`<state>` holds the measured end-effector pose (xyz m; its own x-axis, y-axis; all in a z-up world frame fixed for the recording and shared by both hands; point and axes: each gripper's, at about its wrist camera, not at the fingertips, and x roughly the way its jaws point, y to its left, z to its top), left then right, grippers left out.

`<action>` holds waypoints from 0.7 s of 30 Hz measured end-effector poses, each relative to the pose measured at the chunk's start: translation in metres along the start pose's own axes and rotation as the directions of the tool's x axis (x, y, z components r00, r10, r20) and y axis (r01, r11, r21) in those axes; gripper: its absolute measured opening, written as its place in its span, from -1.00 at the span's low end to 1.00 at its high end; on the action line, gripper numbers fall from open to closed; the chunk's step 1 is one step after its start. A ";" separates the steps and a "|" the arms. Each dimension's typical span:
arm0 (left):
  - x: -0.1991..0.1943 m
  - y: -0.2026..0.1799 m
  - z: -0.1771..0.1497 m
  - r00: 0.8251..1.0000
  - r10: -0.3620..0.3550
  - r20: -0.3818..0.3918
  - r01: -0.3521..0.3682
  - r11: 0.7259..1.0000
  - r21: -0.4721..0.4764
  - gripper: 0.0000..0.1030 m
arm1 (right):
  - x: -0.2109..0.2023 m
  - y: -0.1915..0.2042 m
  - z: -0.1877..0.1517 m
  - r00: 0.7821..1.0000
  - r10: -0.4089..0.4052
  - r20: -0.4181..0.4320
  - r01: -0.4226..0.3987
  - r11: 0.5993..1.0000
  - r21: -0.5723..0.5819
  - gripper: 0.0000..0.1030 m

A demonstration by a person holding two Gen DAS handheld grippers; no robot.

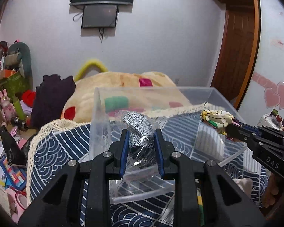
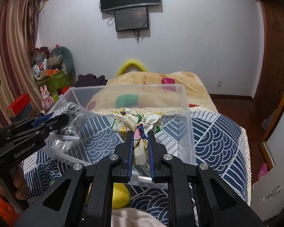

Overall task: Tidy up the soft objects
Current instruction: 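Lower the sock and scrunchie into the clear box and open both tools, then grasp the yellow-green sponge with the left tool while the right tool grasps the yellow felt ball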

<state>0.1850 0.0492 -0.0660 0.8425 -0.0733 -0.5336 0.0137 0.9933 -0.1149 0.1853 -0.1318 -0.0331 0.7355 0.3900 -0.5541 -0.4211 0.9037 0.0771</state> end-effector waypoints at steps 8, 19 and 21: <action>-0.004 -0.006 -0.004 1.000 0.007 -0.014 -0.007 1.000 0.017 -0.18 | 0.002 0.000 -0.006 0.999 0.001 -0.032 -0.001 1.000 -0.009 -0.26; -0.047 -0.005 -0.007 0.998 -0.019 0.051 0.020 0.999 -0.027 0.58 | -0.031 -0.003 -0.005 0.999 0.026 0.027 -0.026 1.000 -0.012 -0.09; -0.051 -0.005 -0.011 0.999 -0.021 0.047 0.023 0.999 -0.027 0.77 | -0.036 -0.003 -0.007 0.999 0.031 0.035 -0.031 0.999 -0.016 -0.06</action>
<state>0.1356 0.0466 -0.0471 0.8663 -0.0904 -0.4913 0.0181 0.9885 -0.1500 0.1565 -0.1498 -0.0187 0.7403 0.4239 -0.5219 -0.4518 0.8885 0.0808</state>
